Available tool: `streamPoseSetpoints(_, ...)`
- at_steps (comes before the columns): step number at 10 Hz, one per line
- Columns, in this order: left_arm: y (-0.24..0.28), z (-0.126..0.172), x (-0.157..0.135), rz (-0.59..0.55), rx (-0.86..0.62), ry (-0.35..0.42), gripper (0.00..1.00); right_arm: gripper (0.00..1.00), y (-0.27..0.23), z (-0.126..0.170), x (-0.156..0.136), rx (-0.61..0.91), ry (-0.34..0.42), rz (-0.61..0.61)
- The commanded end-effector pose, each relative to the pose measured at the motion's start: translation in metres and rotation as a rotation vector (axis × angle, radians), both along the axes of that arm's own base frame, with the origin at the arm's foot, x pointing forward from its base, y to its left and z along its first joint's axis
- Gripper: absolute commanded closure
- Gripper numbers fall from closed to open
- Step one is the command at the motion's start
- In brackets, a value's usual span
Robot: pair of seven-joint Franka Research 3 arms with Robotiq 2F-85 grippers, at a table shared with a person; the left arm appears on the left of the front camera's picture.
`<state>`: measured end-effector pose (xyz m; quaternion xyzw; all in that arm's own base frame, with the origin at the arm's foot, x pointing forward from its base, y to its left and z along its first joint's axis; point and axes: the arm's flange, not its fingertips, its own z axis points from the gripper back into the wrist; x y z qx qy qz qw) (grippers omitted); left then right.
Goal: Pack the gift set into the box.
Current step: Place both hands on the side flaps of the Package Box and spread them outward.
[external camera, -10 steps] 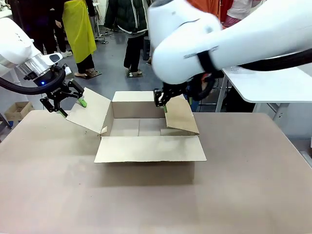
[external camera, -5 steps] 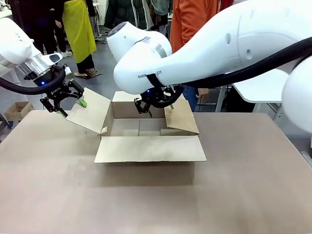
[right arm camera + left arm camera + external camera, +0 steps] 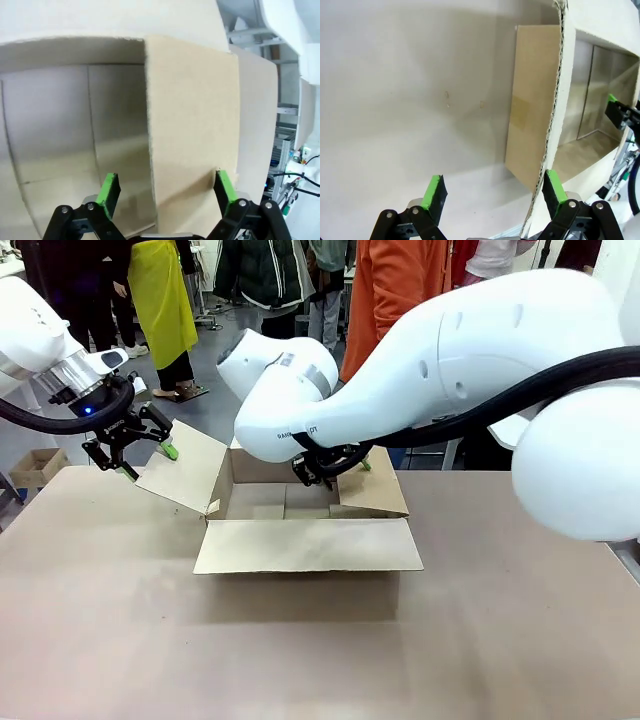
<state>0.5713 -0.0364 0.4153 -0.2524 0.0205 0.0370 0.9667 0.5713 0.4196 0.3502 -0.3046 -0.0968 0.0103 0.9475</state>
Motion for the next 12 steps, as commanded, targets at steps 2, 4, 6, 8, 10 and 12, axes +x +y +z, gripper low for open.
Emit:
streamPoseSetpoints(2, 0.0, 0.002, -0.002, 0.008, 0.015, 0.003, 0.0, 0.0, 0.009, 0.005, 0.01, -0.056, -0.083, -0.047)
streamPoseSetpoints(4, 0.0, 0.002, -0.002, 0.008, 0.015, 0.003, 0.0, 0.0, 0.007, 0.011, 0.01, -0.051, -0.105, -0.055)
streamPoseSetpoints(6, 0.0, 0.002, -0.002, 0.008, 0.015, 0.003, 0.0, 0.0, -0.005, 0.018, 0.011, -0.061, -0.124, -0.074)
streamPoseSetpoints(8, 0.0, 0.002, -0.002, 0.008, 0.015, 0.003, 0.0, 0.0, -0.024, 0.034, 0.011, -0.037, -0.147, -0.078)
streamPoseSetpoints(10, 0.0, 0.002, -0.002, 0.008, 0.015, 0.003, 0.0, 0.0, -0.044, 0.042, 0.008, -0.006, -0.158, -0.094)
streamPoseSetpoints(12, 0.0, 0.002, -0.002, 0.008, 0.015, 0.003, 0.0, 0.0, -0.071, 0.057, 0.003, 0.011, -0.153, -0.124)
